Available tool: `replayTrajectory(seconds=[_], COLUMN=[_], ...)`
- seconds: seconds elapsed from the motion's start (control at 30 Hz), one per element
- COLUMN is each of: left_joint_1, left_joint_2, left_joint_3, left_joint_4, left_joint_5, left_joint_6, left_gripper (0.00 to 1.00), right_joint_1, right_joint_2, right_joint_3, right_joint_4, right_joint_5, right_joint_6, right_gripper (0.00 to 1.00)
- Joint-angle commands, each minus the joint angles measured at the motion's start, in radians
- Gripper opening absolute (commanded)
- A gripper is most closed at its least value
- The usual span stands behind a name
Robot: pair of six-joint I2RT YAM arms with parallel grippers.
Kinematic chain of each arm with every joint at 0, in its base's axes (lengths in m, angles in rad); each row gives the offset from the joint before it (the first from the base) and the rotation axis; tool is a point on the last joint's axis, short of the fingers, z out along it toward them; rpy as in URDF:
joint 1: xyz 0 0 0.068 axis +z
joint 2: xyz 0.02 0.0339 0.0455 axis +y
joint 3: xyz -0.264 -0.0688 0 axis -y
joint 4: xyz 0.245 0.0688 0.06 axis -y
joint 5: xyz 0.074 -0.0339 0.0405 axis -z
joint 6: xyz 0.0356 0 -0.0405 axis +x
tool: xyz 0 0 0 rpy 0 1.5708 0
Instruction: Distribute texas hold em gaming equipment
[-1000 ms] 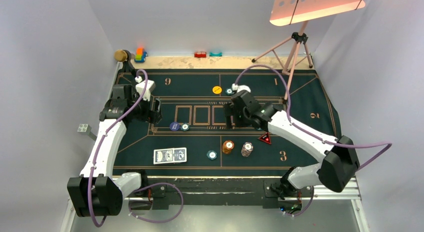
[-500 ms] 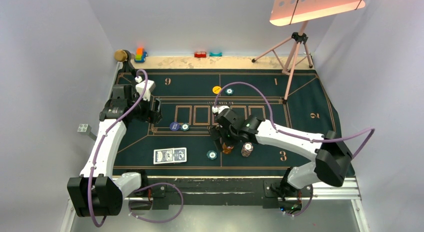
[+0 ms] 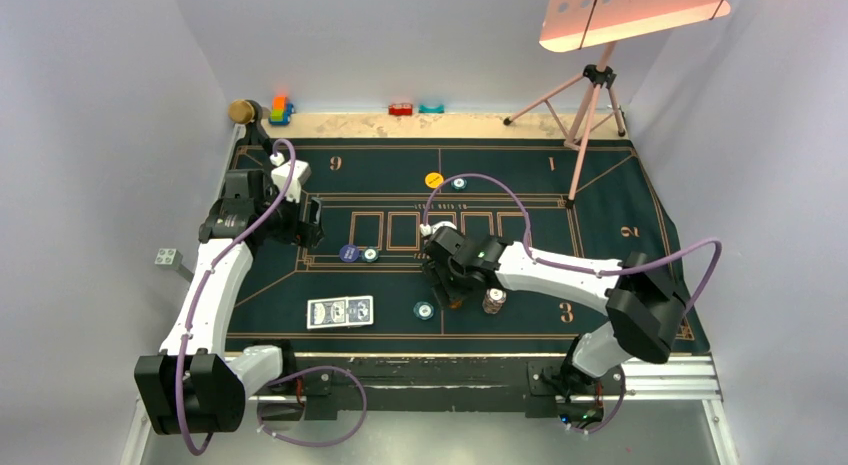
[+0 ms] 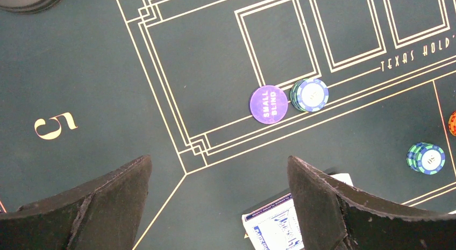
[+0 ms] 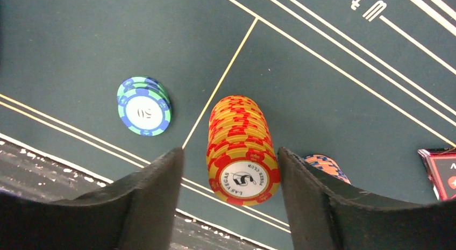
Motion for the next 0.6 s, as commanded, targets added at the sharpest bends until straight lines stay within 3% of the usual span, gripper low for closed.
replayTrajectory(seconds=[0.0,0.2,0.57], left_joint_1=[0.006,0.006,0.007], left_joint_2=[-0.009,-0.015,-0.016], left_joint_3=[0.001,-0.001,0.002], left_joint_4=[0.014,0.013,0.012], left_joint_5=[0.002,0.002,0.008], left_joint_6=[0.015,0.016,0.016], left_gripper=[1.00,1.00,1.00], right_joint_1=[0.005,0.004,0.004], right_joint_2=[0.033,0.042,-0.002], right_joint_3=[0.036,0.044,0.128], right_joint_4=[-0.004,-0.025,-0.116], right_joint_5=[0.030,0.044,0.072], right_joint_6=[0.016,0.018,-0.008], right_gripper=[0.62,0.37,0.36])
